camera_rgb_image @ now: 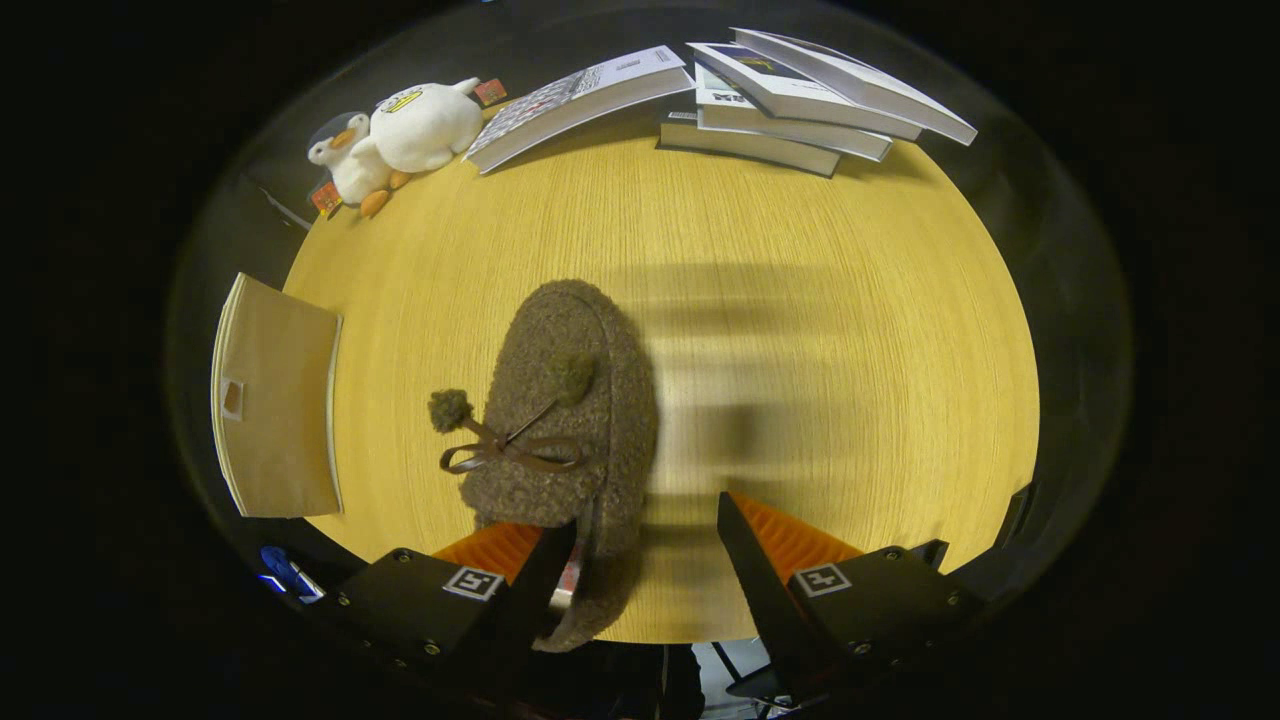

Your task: Open the storage box then place both shoes into the box .Put the left shoe in first, then the right shoe, with the right side of both shoes facing outward in a uniform manner.

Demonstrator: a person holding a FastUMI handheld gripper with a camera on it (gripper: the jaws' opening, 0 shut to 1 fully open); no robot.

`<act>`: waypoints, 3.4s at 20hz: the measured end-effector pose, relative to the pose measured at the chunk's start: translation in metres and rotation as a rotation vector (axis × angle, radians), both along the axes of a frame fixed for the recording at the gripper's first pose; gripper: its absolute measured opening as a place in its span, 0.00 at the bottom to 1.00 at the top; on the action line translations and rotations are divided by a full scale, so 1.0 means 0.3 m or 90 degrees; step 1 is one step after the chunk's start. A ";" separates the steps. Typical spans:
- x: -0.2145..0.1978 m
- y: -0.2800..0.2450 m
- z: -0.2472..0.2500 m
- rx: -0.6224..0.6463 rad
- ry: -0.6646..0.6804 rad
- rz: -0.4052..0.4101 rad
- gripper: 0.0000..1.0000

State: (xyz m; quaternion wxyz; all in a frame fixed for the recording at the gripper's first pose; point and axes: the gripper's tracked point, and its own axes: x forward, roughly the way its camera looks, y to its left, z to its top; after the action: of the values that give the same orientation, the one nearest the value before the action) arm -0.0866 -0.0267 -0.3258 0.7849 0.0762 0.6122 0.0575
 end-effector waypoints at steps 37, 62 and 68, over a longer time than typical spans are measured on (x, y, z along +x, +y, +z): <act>0.067 1.159 0.780 0.178 -0.106 0.302 0.00; 0.115 1.335 0.671 0.048 -0.196 0.304 0.88; 0.172 0.940 1.072 0.085 -0.504 0.139 0.96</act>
State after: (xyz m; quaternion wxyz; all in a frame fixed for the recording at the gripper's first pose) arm -0.0350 0.2554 -0.0043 0.9422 0.0332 0.2628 0.2050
